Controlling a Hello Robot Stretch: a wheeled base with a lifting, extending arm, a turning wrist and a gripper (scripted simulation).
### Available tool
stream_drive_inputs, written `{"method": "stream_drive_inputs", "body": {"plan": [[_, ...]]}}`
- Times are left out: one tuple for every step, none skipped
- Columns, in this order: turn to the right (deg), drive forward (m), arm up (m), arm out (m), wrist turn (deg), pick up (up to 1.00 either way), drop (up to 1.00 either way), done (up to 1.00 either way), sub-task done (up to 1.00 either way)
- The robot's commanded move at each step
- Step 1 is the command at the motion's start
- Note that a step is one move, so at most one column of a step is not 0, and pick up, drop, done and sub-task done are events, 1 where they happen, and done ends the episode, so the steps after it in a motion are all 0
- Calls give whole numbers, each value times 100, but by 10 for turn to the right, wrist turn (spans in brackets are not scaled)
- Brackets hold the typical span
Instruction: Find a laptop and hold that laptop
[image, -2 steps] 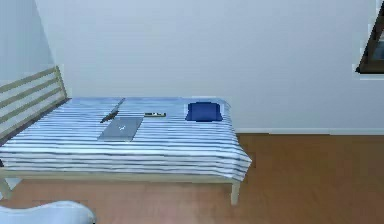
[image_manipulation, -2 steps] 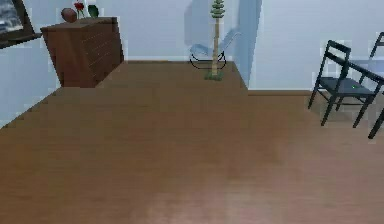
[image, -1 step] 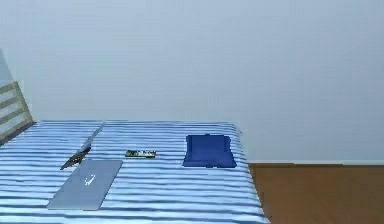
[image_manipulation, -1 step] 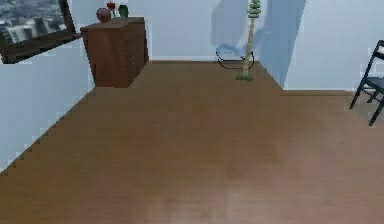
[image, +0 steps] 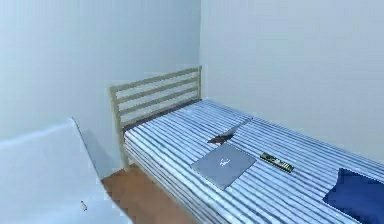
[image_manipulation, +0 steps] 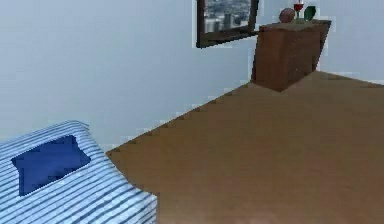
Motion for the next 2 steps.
{"method": "stream_drive_inputs", "body": {"plan": [[-450,0,0,0,0,0,0,0,0],[-300,0,0,0,0,0,0,0,0]]}}
